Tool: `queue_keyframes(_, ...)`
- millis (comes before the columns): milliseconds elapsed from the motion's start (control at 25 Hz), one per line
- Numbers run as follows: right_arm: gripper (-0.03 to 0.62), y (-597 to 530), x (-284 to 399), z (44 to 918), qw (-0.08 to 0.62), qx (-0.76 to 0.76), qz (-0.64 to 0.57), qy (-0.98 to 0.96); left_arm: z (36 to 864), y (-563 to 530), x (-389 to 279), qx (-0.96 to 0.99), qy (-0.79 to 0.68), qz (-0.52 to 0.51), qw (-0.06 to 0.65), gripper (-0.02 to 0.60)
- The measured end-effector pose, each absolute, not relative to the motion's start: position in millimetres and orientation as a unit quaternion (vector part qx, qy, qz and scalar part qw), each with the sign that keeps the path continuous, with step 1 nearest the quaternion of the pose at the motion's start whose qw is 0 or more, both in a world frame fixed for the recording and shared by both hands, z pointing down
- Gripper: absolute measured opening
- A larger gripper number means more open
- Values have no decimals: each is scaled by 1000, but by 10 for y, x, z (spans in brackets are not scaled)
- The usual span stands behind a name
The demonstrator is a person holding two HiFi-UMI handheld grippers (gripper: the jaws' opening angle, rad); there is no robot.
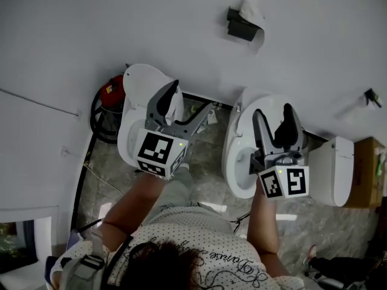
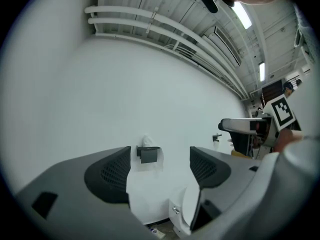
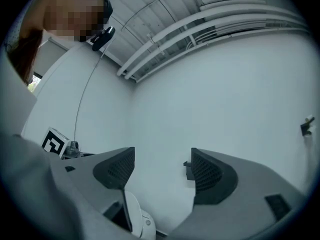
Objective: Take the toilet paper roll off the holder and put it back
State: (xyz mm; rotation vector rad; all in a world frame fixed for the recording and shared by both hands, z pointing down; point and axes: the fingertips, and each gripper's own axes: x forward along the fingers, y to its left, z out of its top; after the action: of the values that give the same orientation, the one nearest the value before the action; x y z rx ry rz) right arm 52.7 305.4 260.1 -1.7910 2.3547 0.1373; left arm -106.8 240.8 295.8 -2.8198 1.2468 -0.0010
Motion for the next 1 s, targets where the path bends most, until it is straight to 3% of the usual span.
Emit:
queue_keyframes(400,344,1787,421,2573,96,-616,46,781,2898,1096,-1072,-926,375,1,39,353)
queue_keyframes(1000,344,620,566,2615,79,-617,53,781,2991,-30,-929,-923,383,4,30,353)
